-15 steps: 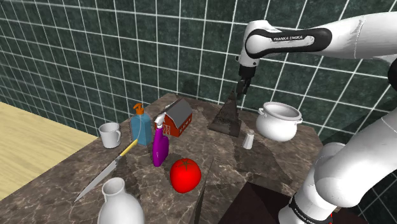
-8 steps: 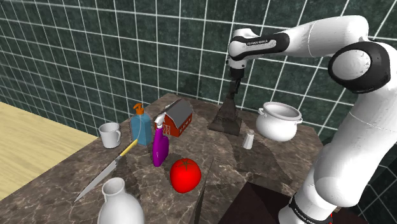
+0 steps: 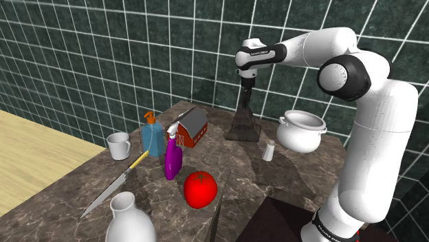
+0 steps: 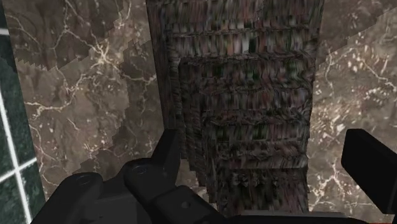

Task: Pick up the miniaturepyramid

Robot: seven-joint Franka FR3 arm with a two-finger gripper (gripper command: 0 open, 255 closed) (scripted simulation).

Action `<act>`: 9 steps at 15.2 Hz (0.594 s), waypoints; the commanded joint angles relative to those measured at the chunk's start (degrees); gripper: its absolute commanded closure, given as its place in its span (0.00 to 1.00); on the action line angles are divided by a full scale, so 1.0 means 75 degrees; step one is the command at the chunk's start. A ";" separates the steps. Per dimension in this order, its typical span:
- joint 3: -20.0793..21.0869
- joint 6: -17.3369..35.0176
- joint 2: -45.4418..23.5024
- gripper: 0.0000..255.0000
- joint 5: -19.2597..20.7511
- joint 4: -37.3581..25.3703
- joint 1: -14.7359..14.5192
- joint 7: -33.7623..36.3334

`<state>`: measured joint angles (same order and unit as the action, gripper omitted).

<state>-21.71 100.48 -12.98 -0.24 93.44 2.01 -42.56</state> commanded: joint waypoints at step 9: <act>0.0026 0.0341 -0.0195 1.00 -0.0060 0.0216 0.0000 0.0006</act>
<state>-21.44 103.23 -13.45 -0.81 94.34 1.91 -42.69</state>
